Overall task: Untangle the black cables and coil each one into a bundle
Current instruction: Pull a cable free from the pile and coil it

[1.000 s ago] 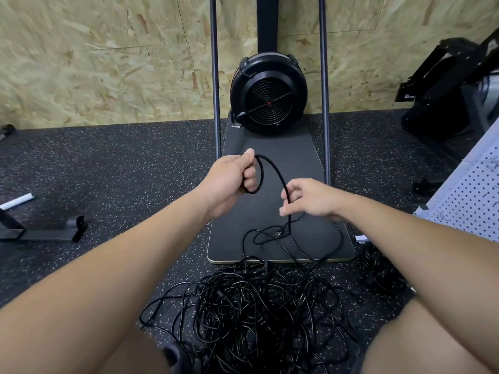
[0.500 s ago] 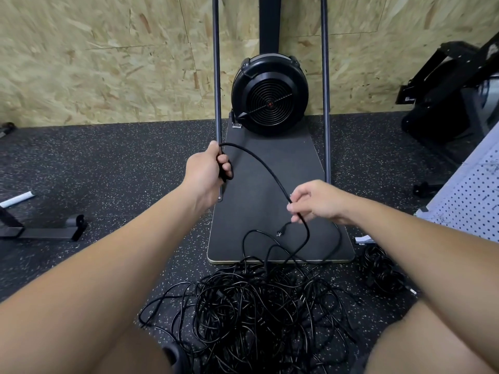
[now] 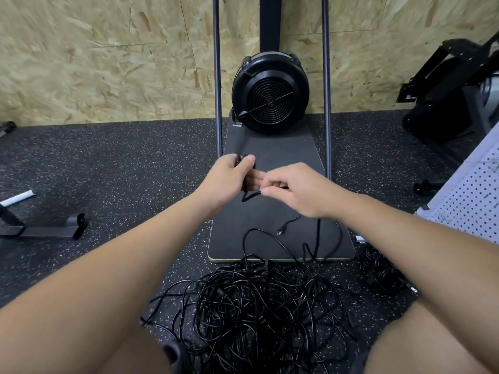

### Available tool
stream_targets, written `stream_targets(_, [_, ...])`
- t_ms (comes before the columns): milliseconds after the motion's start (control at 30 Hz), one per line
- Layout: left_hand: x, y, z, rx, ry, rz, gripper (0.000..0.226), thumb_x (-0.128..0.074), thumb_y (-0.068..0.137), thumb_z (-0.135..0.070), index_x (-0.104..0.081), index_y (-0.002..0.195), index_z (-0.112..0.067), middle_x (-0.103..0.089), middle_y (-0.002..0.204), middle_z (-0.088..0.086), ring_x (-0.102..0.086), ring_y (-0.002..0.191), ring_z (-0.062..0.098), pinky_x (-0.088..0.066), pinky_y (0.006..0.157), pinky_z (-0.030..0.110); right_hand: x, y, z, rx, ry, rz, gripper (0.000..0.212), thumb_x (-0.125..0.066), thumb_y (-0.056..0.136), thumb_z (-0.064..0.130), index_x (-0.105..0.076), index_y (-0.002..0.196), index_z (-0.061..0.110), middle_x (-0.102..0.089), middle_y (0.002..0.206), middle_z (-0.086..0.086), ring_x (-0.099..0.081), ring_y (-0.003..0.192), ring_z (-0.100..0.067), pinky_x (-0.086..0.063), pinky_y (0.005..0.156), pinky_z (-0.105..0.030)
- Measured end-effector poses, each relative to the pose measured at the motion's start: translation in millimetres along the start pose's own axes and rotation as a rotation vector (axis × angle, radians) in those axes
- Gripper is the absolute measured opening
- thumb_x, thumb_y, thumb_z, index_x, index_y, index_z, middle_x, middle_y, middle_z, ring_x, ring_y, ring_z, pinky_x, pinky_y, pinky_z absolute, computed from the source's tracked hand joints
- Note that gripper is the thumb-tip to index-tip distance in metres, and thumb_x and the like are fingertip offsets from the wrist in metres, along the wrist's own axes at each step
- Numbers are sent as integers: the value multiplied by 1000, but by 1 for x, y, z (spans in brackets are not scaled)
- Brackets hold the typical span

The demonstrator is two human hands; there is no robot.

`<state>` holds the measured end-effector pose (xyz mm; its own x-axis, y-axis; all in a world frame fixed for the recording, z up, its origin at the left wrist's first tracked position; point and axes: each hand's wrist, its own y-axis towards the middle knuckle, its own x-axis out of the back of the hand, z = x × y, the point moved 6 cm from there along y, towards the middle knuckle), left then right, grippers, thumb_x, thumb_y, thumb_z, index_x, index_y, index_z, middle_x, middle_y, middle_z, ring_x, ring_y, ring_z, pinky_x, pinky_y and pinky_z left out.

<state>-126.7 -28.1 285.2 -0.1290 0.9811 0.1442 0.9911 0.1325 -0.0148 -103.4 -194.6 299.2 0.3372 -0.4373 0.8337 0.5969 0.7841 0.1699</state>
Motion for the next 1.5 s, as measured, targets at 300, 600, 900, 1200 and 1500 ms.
stream_targets(300, [-26, -4, 5, 64, 31, 198, 33, -46, 119, -32, -59, 104, -5, -61, 66, 13, -73, 71, 36, -58, 74, 38, 29, -4, -17, -9, 105, -326, 10, -70, 107, 24, -78, 102, 21, -74, 94, 9, -69, 91, -13, -55, 84, -37])
stream_targets(600, [-28, -6, 8, 42, -98, 243, 37, -66, 110, -27, -46, 80, -24, -37, 68, -1, -41, 63, 19, -36, 66, 30, 29, -8, -56, -360, 233, -317, 34, -80, 91, 62, -73, 95, 29, -73, 85, 7, -64, 72, -9, -54, 72, -33])
stream_targets(900, [0, 3, 5, 30, -251, 16, 33, -64, 112, -27, -49, 82, -24, -46, 70, -1, -34, 62, 17, -34, 62, 29, -24, -35, -126, -701, 427, 135, 48, -96, 78, 16, -69, 117, 10, -83, 100, -9, -79, 112, -33, -57, 107, -44])
stream_targets(1200, [13, 8, 15, 76, -240, -122, 34, -65, 110, -30, -48, 81, -25, -47, 69, -1, -38, 60, 18, -33, 63, 31, -9, -26, -124, -776, 500, -221, 10, -78, 101, 11, -72, 97, 4, -75, 85, -13, -66, 63, -16, -58, 59, -30])
stream_targets(1500, [14, 9, 21, 78, -185, -173, 23, -61, 113, -28, -62, 104, -6, -83, 98, 15, -82, 89, 25, -59, 74, 35, -25, -6, -51, -237, -266, 272, 25, -55, 111, 38, -69, 91, 31, -71, 90, 7, -67, 88, -23, -58, 86, -47])
